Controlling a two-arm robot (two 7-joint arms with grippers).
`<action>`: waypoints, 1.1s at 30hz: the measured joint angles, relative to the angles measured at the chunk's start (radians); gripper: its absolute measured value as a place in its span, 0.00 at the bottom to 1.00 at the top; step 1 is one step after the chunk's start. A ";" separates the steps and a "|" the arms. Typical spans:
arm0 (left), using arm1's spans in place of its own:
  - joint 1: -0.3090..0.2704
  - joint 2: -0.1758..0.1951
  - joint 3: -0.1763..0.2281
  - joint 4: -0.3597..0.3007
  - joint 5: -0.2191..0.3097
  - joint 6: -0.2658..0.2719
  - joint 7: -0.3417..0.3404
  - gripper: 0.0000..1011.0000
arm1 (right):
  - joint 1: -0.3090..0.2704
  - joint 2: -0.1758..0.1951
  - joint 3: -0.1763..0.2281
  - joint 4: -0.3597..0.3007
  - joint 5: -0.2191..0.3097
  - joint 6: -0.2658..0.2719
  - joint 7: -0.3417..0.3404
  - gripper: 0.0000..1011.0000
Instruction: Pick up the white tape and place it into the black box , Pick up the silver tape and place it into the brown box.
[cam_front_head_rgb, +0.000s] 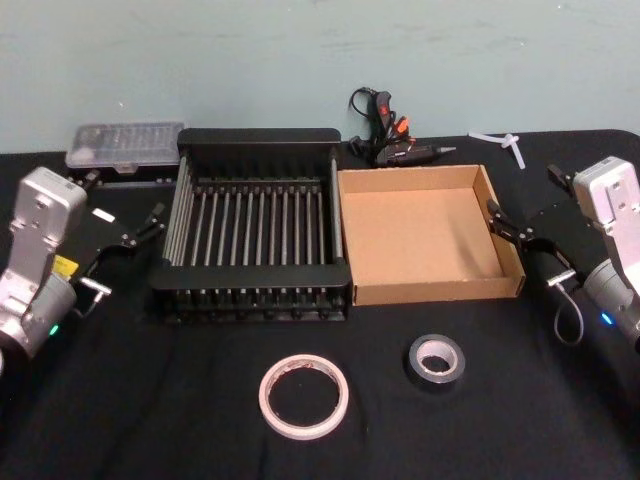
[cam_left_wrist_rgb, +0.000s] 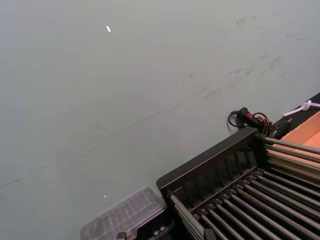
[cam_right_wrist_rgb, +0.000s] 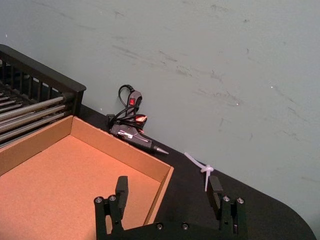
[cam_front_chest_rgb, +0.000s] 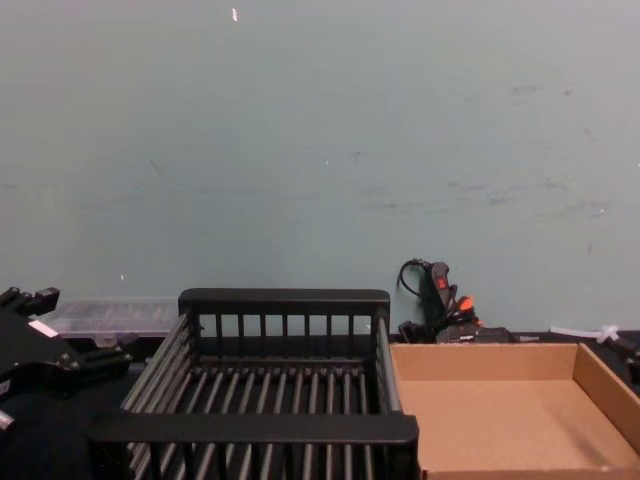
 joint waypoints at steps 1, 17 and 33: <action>0.000 0.000 0.000 0.000 0.000 0.000 0.000 0.99 | 0.000 0.000 0.000 0.000 0.000 0.000 0.000 0.99; 0.000 0.000 0.000 0.000 0.000 0.000 0.000 0.99 | 0.000 0.000 0.000 0.000 0.000 0.000 0.000 0.99; 0.000 0.000 0.000 0.000 0.000 0.000 0.000 0.99 | 0.000 0.000 0.000 0.000 0.000 0.000 0.000 0.99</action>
